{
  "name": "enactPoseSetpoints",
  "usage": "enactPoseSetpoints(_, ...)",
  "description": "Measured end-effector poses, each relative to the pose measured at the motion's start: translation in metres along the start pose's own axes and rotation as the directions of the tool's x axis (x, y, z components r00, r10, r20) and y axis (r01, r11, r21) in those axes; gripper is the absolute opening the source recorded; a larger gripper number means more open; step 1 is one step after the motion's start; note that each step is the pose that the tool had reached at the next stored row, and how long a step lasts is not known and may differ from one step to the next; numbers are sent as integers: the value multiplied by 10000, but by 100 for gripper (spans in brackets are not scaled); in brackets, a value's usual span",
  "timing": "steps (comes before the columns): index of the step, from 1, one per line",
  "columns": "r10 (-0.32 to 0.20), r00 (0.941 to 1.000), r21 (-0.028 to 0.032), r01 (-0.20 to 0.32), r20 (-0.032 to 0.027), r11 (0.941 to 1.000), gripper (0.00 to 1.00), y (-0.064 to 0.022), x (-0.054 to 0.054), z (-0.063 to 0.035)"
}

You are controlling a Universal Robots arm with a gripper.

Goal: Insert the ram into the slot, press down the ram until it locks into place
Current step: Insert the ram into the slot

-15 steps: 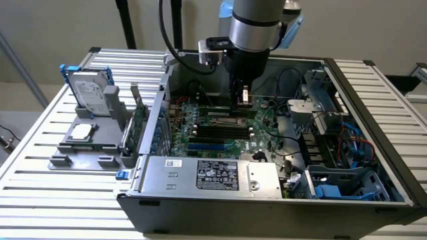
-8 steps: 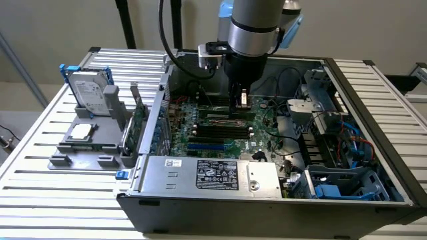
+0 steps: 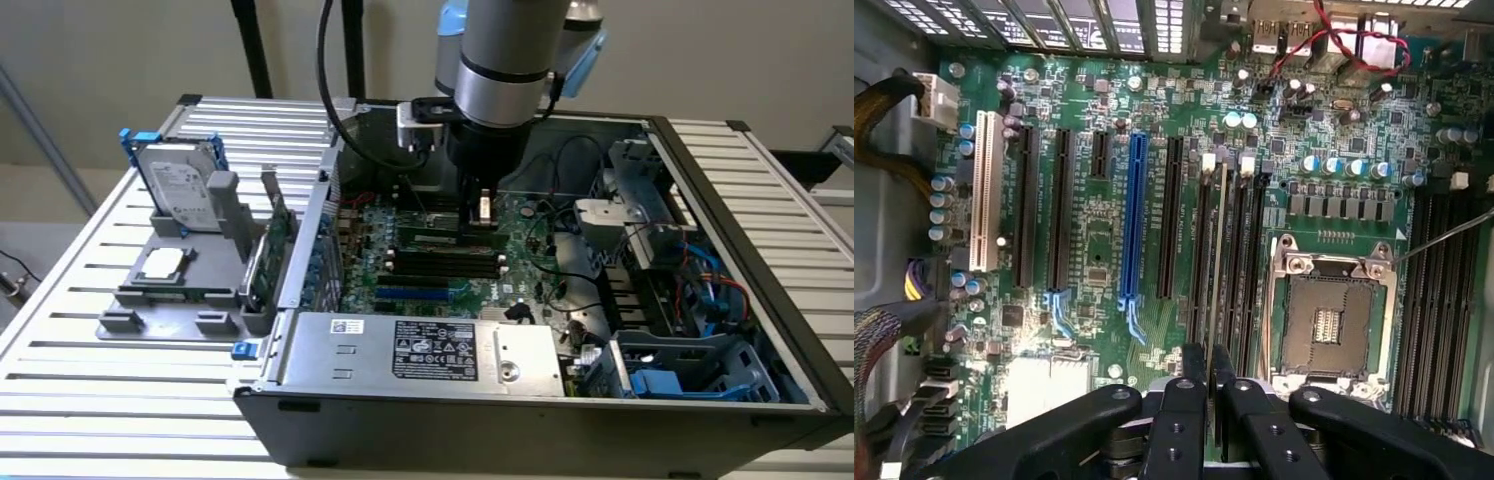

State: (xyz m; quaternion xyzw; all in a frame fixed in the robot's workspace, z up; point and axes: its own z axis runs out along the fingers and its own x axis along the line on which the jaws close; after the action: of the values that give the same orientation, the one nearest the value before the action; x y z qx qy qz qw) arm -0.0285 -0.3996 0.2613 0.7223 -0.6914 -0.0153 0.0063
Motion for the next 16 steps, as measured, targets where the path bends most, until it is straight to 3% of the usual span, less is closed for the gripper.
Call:
enactPoseSetpoints(4,81,10000,17,-81,1,10000,14,4,-12,74)
enactPoseSetpoints(8,101,9999,119,-101,-1,9999,14,76,-24,146)
enactPoseSetpoints(10,101,9999,261,-101,-12,9996,14,92,-34,161)
enactPoseSetpoints(14,97,9999,681,-94,-38,9976,14,100,-52,183)
enactPoseSetpoints(16,96,9999,710,-92,-54,9974,14,99,-52,210)
